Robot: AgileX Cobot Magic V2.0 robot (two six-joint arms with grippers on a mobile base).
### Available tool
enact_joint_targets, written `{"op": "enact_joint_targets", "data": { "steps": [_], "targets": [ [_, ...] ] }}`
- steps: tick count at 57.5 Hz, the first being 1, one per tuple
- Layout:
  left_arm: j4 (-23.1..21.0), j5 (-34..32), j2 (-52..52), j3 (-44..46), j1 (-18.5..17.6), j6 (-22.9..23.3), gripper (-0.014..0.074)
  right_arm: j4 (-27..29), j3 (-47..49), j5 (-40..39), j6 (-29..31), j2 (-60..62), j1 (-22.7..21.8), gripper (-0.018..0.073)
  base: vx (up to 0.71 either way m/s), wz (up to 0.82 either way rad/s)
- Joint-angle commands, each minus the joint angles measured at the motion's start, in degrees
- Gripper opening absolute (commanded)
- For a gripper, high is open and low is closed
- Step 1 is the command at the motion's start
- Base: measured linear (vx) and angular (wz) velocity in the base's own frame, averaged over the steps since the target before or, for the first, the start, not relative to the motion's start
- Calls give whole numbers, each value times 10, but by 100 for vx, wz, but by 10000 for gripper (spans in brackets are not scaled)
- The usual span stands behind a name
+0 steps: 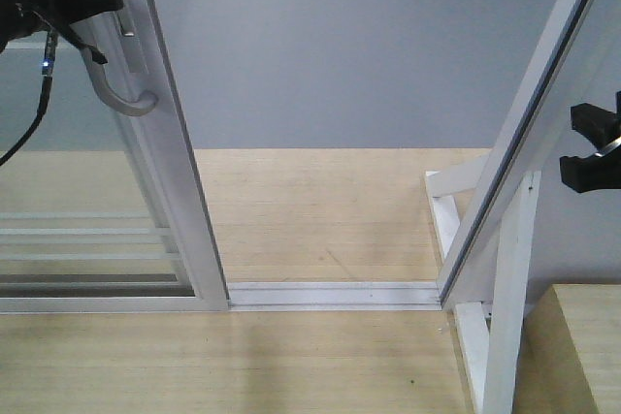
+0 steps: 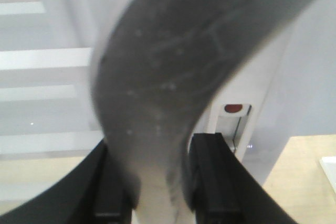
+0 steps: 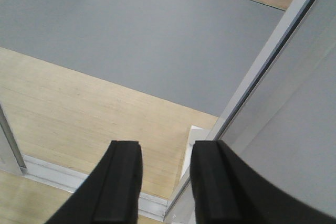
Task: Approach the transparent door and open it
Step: 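Slide the door farther open with the left gripper, then open the left gripper and withdraw it from the handle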
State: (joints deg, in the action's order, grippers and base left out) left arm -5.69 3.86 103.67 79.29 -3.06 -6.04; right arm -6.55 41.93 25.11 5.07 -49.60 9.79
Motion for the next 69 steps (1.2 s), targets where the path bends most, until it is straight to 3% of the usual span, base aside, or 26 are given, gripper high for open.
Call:
{"op": "enact_joint_targets", "data": {
  "steps": [1,18,26,42,55,69],
  "targets": [
    [-2,-11,-68,19,-13,-8,353,-8,16,-51,0,7,-2,322,0,0],
    [44,94,-111,18,24,-8,382,-6,16,-49,-2,7,-2,322,0,0],
    [43,166,-143,12,35,-44,381,-6,16,-49,-2,7,-2,322,0,0],
    [5,119,-288,-150,35,-67,380,-5,16,-47,-2,7,-2,322,0,0],
    [-56,-2,-477,-326,35,-66,380,-5,16,-47,-2,7,-2,322,0,0],
    [-72,2,-593,-412,35,-66,380,-5,16,-46,-2,7,-2,322,0,0]
  ]
}}
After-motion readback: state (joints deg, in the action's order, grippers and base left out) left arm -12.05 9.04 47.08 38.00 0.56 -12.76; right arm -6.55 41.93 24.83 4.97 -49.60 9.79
